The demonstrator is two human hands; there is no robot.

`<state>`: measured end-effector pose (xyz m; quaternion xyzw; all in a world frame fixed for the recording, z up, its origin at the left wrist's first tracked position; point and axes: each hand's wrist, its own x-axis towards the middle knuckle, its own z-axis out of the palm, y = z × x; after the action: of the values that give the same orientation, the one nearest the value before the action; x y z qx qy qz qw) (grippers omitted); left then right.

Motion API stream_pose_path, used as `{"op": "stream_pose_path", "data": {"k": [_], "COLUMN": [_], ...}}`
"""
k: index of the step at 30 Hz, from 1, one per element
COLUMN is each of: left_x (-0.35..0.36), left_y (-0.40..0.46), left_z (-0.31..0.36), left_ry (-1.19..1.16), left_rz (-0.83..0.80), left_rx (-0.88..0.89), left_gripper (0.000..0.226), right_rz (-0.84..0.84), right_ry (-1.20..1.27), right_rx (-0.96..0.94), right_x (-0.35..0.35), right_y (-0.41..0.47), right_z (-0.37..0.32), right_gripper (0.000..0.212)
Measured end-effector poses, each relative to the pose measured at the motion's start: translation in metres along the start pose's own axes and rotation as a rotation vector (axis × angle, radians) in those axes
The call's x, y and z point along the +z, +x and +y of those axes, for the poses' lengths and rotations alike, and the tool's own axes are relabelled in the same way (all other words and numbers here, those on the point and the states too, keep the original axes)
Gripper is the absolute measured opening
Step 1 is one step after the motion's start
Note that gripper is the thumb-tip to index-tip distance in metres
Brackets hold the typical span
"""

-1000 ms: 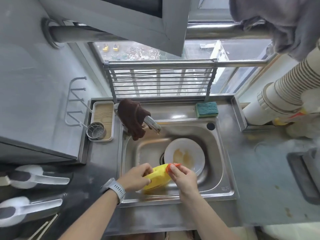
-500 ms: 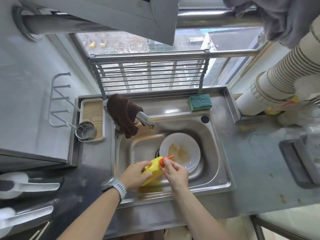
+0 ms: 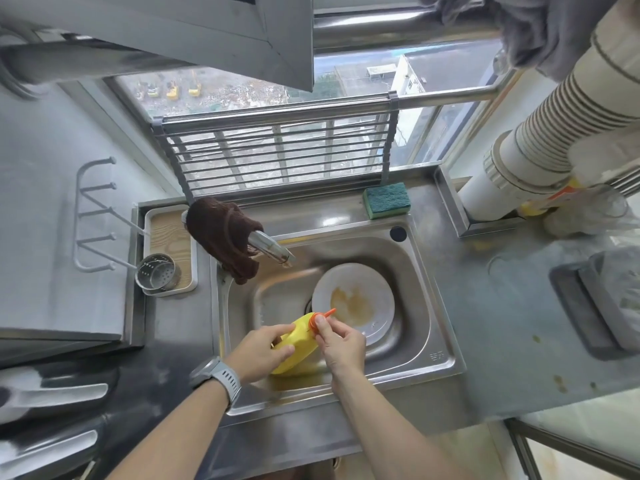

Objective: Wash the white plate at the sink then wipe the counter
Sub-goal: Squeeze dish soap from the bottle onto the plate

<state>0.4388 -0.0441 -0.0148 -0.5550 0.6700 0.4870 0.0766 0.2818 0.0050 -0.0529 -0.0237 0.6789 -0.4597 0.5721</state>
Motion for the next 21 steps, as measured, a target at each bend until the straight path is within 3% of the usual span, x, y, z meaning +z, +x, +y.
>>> {"op": "stream_pose_path", "data": {"k": [9, 16, 19, 21], "left_x": [-0.004, -0.019, -0.019, -0.014], "left_y": [-0.015, -0.055, -0.07, -0.072], "left_z": [0.008, 0.07, 0.124, 0.161], "left_ry": [0.066, -0.015, -0.178, -0.329], "left_rz": [0.033, 0.178, 0.155, 0.117], "left_rx": [-0.022, 0.103, 0.233, 0.301], "left_gripper": [0.046, 0.026, 0.011, 0.016], "right_rz": [-0.042, -0.059, -0.045, -0.063], "right_ry": [-0.015, -0.224, -0.339, -0.396], "right_rx": [0.083, 0.012, -0.139, -0.208], "right_x": [-0.012, -0.017, -0.04, -0.065], "right_y": [-0.015, -0.067, -0.09, -0.1], "right_z": [0.005, -0.045, -0.095, -0.137], "right_gripper": [0.061, 0.053, 0.058, 0.054]}}
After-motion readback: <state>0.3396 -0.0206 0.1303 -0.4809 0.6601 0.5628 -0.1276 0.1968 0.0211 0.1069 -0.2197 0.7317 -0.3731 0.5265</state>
